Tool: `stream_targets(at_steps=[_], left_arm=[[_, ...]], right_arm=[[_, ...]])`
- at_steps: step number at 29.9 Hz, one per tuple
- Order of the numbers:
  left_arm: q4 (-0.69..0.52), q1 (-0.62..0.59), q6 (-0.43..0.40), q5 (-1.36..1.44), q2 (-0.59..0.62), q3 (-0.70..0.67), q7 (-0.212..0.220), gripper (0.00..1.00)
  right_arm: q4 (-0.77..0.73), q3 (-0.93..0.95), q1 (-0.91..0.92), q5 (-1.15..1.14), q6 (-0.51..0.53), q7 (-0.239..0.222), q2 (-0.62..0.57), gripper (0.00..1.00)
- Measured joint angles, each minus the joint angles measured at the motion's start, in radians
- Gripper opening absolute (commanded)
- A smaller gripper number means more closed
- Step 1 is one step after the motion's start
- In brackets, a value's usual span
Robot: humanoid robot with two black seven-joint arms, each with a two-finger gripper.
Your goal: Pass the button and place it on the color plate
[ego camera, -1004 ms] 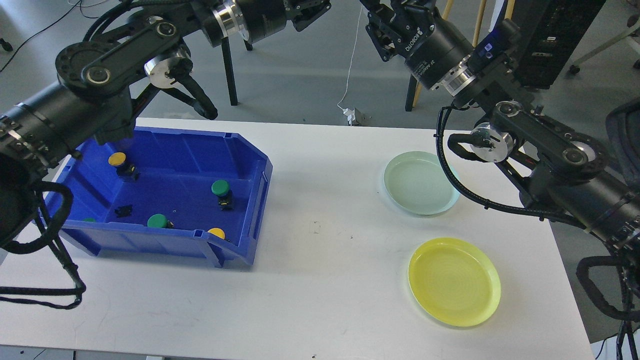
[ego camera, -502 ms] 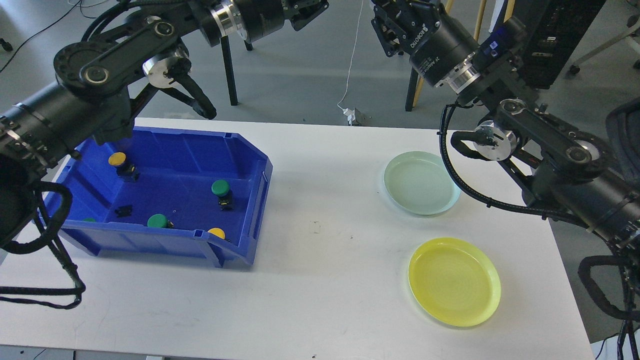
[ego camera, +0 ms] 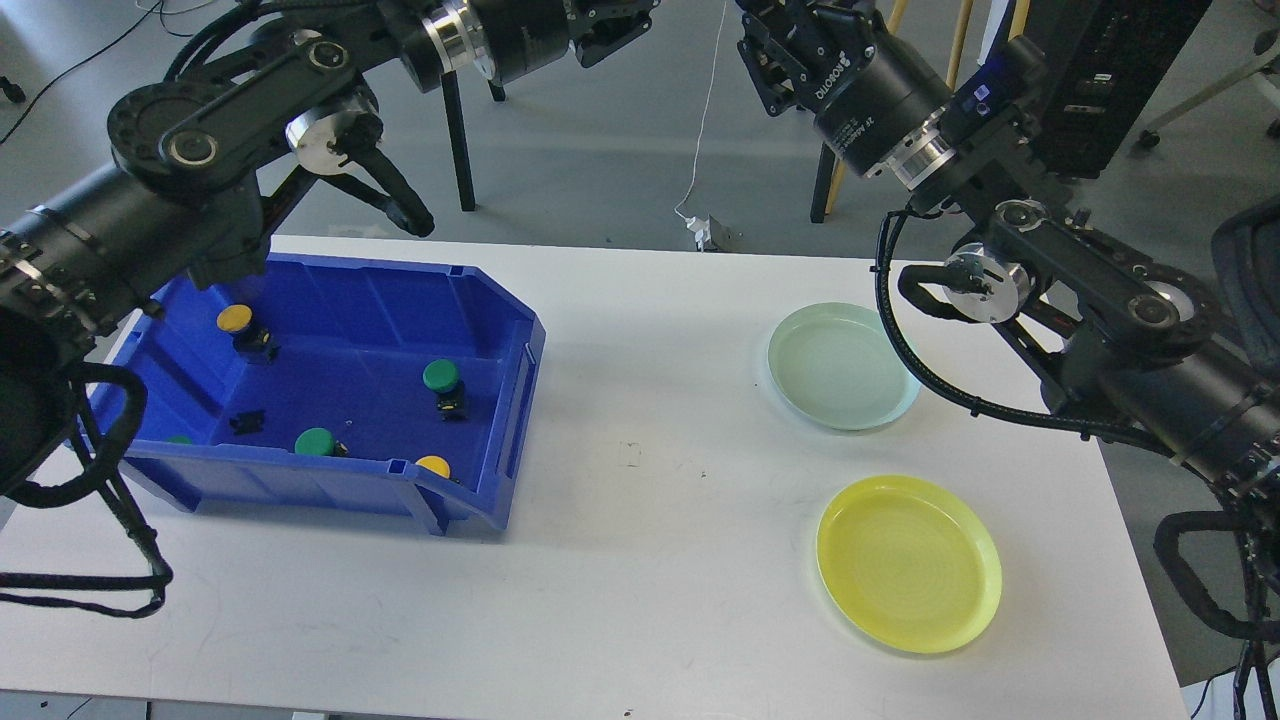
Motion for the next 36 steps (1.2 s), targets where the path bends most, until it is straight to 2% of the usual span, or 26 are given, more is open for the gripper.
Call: stream_targets(at_steps=[4,7,10,15,19,23,29,36], left_arm=[[0.011,0.003,0.0,0.012,-0.003,0.008,0.02,0.99],[0.061,0.004,-0.001,0.033,-0.003,0.011,0.045,0.99],[0.102,0.008,0.0,0.084,0.03,0.014,0.064,0.99],[0.107,0.009,0.0,0.11,0.131,0.003,0.057,0.99],[0.105,0.011,0.0,0.105,0.161,-0.006,0.048,0.99],[0.106,0.01,0.0,0.103,0.168,-0.043,0.039,0.99],[0.106,-0.001,0.0,0.104,0.155,-0.069,0.034,0.99],[0.105,-0.006,0.0,0.109,0.124,-0.069,0.014,0.99]], right_arm=[[0.0,0.001,0.0,0.001,0.0,0.0,-0.002,0.15],[-0.001,0.004,0.0,0.004,0.0,-0.001,-0.014,0.15],[0.0,0.024,0.0,0.013,-0.003,0.0,-0.067,0.15],[0.002,0.03,-0.038,0.019,-0.002,0.001,-0.173,0.15],[0.016,0.008,-0.091,0.029,0.001,0.0,-0.222,0.15],[0.078,-0.086,-0.185,0.028,0.005,0.0,-0.302,0.15],[0.237,-0.272,-0.341,0.029,0.008,0.0,-0.518,0.16],[0.372,-0.301,-0.542,0.024,0.031,0.0,-0.669,0.18]])
